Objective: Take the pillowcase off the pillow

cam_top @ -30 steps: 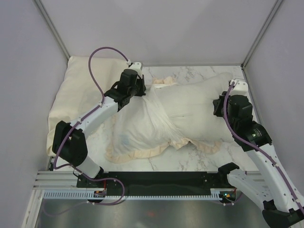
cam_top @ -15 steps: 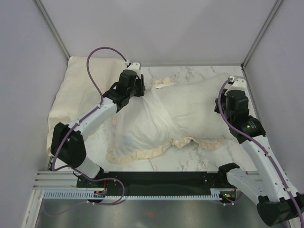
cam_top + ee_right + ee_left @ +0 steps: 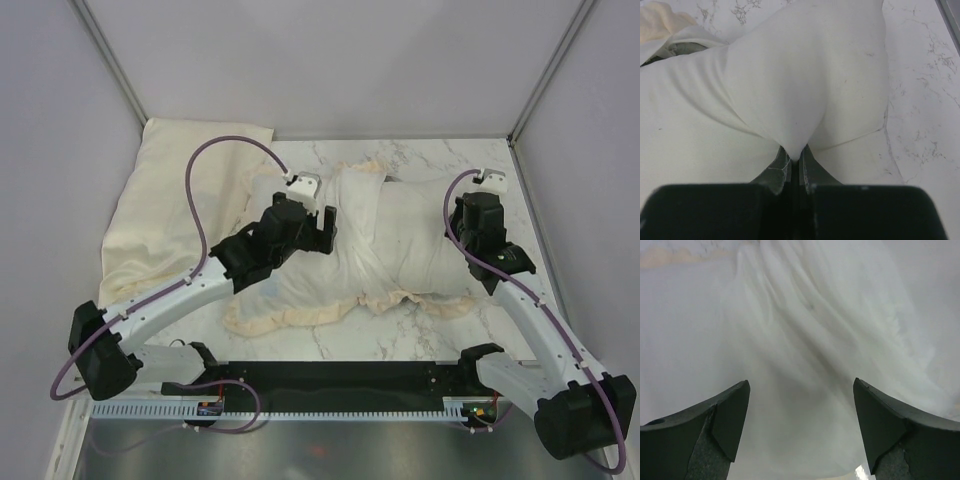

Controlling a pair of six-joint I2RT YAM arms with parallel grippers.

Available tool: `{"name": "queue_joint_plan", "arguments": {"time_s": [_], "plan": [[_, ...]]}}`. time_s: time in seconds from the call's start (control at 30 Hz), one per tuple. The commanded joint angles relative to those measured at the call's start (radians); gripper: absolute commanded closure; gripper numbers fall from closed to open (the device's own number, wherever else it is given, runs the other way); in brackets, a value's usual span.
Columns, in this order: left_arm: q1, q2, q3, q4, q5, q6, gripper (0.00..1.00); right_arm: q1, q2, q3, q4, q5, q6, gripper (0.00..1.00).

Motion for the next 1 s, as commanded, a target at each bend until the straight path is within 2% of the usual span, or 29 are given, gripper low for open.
{"name": "queue_joint_plan", "arguments": {"time_s": [0.0, 0.07, 0.1, 0.17, 0.2, 0.23, 0.3, 0.37, 0.53, 0.87, 0.97], "plan": [[-0.010, 0.051, -0.081, -0.050, -0.013, -0.101, 0.10, -0.002, 0.017, -0.016, 0.057, -0.016, 0.042, 1.00], [-0.010, 0.076, -0.098, -0.050, -0.007, -0.110, 0.14, -0.002, 0.016, -0.022, 0.068, -0.039, 0.053, 1.00], [-0.010, 0.100, -0.101, -0.050, -0.010, -0.112, 0.22, -0.001, 0.013, -0.030, 0.072, -0.047, 0.058, 1.00], [-0.010, 0.118, -0.104, -0.052, -0.025, -0.115, 0.47, -0.002, 0.005, -0.039, 0.080, -0.060, 0.070, 1.00], [-0.010, 0.118, -0.104, -0.052, -0.027, -0.118, 0.72, -0.002, 0.005, -0.047, 0.077, -0.059, 0.072, 1.00], [-0.010, 0.113, -0.106, -0.052, -0.034, -0.126, 0.82, -0.002, 0.004, -0.048, 0.078, -0.056, 0.070, 1.00], [-0.010, 0.102, -0.106, -0.052, -0.051, -0.127, 0.94, -0.002, 0.007, -0.053, 0.075, -0.038, 0.064, 1.00], [-0.010, 0.085, -0.103, -0.056, -0.071, -0.113, 0.98, -0.002, 0.013, -0.051, 0.074, -0.027, 0.056, 1.00], [0.011, 0.050, -0.087, -0.090, -0.119, -0.086, 0.98, -0.010, 0.031, -0.012, 0.060, 0.021, 0.027, 1.00], [0.247, -0.134, -0.144, -0.127, -0.096, -0.069, 0.98, -0.119, 0.045, 0.218, -0.021, 0.039, -0.082, 1.00], [0.271, -0.180, -0.150, -0.135, -0.100, -0.064, 0.98, -0.158, 0.050, 0.271, -0.033, 0.028, -0.097, 1.00]]}}
